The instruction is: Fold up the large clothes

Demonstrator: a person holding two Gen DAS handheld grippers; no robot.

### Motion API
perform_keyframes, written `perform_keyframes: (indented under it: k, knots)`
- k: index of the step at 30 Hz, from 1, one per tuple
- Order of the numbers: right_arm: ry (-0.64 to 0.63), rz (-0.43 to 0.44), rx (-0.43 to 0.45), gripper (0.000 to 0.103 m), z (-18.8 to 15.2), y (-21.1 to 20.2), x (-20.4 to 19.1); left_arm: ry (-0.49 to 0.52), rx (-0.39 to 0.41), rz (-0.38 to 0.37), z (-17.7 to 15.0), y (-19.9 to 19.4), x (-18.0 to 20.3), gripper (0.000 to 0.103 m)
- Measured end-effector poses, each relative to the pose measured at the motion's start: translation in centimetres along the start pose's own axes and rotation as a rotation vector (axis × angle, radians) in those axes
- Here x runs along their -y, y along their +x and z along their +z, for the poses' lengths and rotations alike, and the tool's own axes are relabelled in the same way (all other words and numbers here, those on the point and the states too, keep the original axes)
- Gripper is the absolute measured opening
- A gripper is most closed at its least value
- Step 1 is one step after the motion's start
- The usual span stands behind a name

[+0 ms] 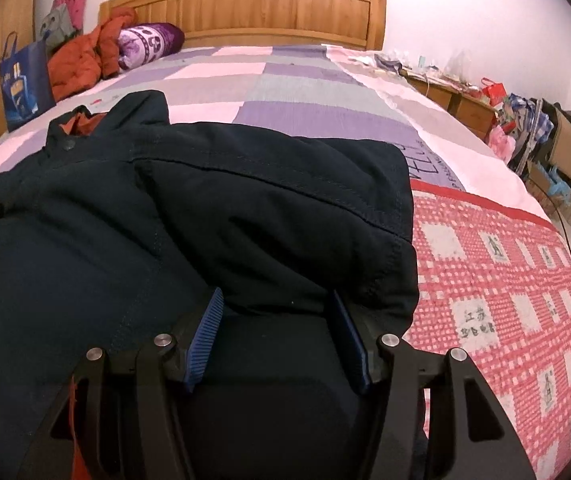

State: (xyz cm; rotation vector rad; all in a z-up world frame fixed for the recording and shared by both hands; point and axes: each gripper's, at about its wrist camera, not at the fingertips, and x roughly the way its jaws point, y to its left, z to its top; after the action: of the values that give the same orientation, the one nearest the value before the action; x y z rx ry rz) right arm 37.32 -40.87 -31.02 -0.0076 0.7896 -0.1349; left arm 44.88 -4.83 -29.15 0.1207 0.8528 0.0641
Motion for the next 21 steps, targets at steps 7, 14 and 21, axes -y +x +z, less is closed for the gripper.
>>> perform_keyframes:
  k: [7, 14, 21]
  knots:
    - [-0.025, -0.020, -0.005, 0.059, 0.6, -0.5, -0.3, -0.037, 0.000, -0.051, -1.1, 0.2, -0.6, 0.103]
    - [-0.229, -0.026, 0.160, 0.059, 4.1, -5.6, -8.7, -0.027, 0.012, -0.035, -0.2, 0.9, 0.8, 0.103]
    - [-0.310, -0.009, -0.004, 0.059, 5.4, -0.5, -11.8, -0.030, 0.015, -0.040, -0.2, 0.9, 0.6, 0.103]
